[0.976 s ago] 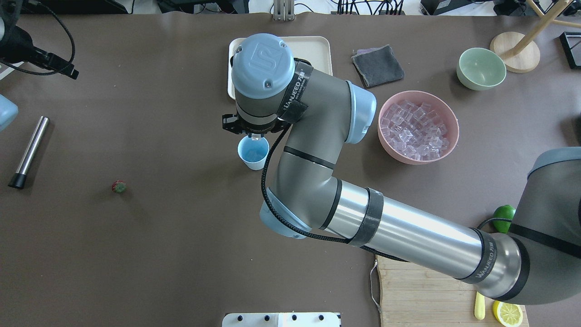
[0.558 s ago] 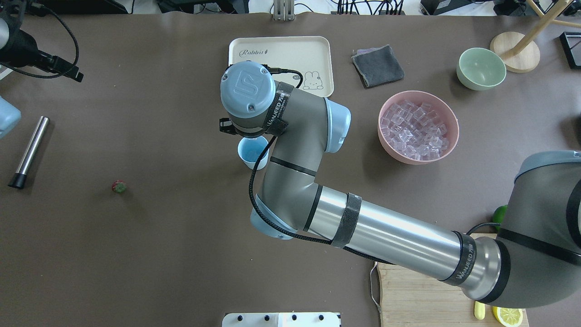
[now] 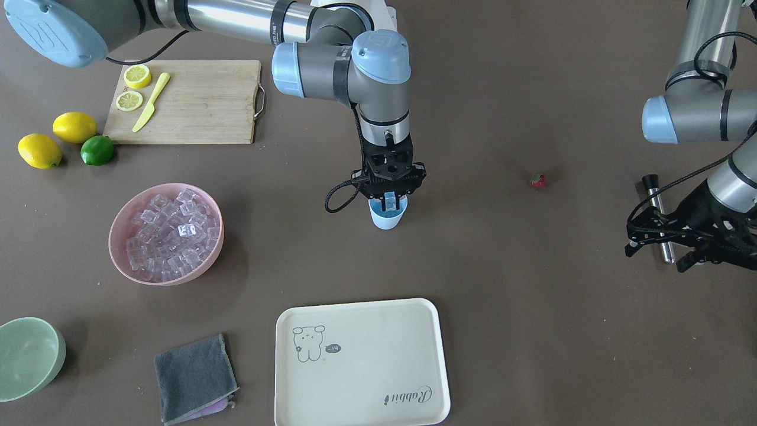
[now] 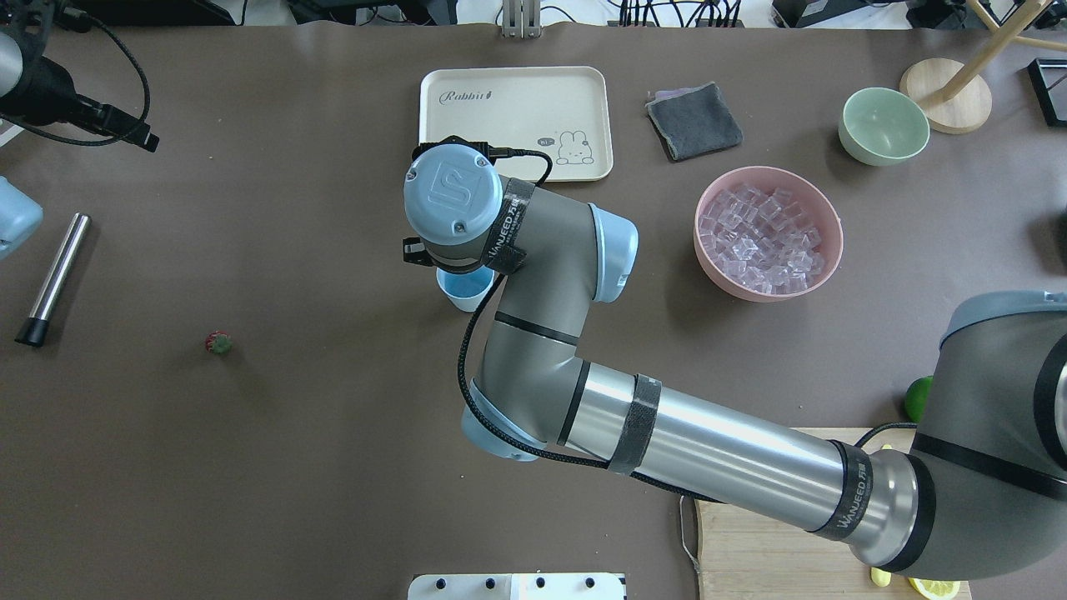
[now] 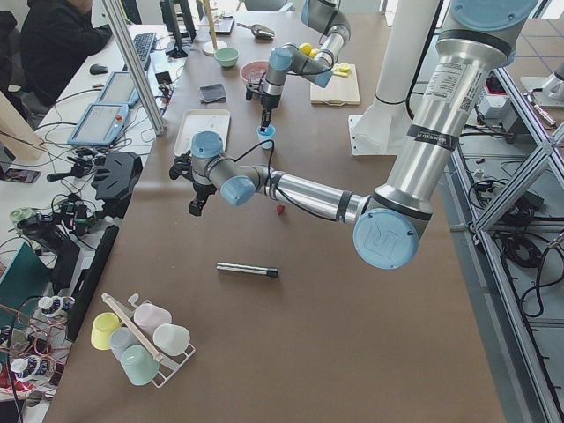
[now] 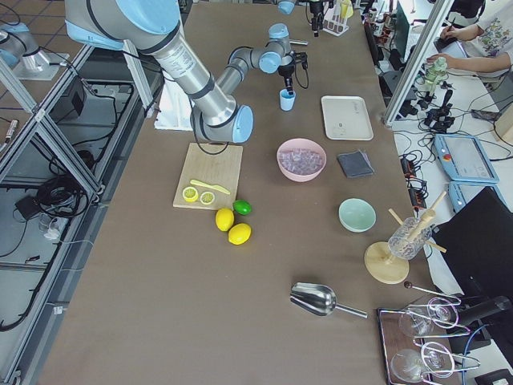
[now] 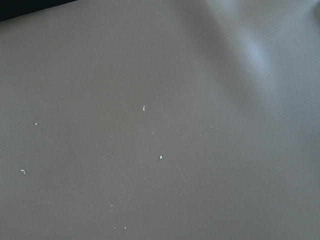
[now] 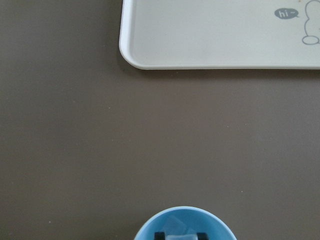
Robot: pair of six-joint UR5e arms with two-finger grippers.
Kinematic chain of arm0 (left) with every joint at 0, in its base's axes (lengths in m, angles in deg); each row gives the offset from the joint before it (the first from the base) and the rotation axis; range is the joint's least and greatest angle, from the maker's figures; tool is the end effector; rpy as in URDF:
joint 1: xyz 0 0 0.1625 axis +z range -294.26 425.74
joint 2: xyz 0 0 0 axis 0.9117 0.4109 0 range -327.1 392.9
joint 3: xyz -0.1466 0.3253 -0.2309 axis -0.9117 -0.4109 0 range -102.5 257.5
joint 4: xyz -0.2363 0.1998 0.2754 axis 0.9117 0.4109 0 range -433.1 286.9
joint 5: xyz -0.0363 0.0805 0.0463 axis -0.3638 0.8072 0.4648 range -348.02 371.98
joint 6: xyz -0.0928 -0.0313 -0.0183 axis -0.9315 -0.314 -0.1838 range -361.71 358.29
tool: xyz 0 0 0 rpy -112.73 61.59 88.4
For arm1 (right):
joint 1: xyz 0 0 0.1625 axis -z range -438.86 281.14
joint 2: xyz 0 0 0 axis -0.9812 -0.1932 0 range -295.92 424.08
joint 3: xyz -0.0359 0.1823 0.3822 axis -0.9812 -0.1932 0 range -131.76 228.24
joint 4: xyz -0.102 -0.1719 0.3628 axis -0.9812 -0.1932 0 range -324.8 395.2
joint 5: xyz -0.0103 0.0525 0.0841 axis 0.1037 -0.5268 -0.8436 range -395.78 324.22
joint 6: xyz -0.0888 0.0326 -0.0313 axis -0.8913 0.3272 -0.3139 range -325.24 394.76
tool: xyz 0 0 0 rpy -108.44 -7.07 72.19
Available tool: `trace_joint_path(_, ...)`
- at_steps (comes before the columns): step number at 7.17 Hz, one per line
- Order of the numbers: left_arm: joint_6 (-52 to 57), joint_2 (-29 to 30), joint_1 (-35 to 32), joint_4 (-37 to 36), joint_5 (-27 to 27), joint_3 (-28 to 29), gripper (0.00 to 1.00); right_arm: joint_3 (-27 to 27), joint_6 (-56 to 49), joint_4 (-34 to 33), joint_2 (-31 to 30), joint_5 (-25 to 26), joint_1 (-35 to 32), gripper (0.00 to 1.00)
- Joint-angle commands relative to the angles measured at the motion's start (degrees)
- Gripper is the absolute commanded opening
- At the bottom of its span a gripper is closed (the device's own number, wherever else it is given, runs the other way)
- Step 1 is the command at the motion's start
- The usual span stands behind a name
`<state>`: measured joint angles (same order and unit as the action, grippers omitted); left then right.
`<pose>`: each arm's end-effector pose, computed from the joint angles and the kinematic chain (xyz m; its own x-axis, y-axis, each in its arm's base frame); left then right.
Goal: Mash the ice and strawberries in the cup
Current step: 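Carry the ice cube over the light-blue cup and open the right gripper, then withdraw the right arm away from the cup while the left arm moves in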
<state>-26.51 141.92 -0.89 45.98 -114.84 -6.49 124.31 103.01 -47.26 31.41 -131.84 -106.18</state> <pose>0.1895 -0.6241 0.4684 0.6459 0.3372 -0.6849 -0.0258 0.9063 0.4218 -0.6389 -0.4682 0.1075 0.6622 -0.0727 0.7458 -0.1487 0.9627 0.2259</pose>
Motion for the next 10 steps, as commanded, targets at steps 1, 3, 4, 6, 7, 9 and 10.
trace_joint_path(1,0.1,-0.1,0.0,0.1,0.0,0.0,0.98,1.3,0.0,-0.1,-1.0,0.0,0.4,0.60)
trace_joint_path(3,-0.6,-0.2,0.1,-0.7,-0.3,-4.4,0.97,2.1,-0.1,-0.5,-1.7,-0.3,-1.5,0.98)
trace_joint_path(4,-0.7,-1.9,0.8,-0.7,-0.5,-6.3,0.97,5.9,-1.3,-2.4,-4.7,-4.4,-5.6,0.98)
trace_joint_path(6,-5.0,-6.3,4.1,-0.6,-0.4,-12.1,0.97,20.1,-13.7,-11.1,-15.1,-16.9,-19.2,0.98)
trace_joint_path(7,-8.6,-8.4,8.7,0.6,0.2,-12.7,0.97,25.7,-24.3,-15.3,-19.8,-20.9,-27.0,0.98)
trace_joint_path(9,-17.0,-8.4,13.4,1.9,0.4,-12.9,0.97,27.6,-46.3,-15.3,-30.4,-27.2,-37.6,0.98)
trace_joint_path(10,-16.9,-8.0,13.4,1.9,0.6,-12.5,0.97,27.9,-55.5,-15.4,-33.2,-29.6,-42.8,0.98)
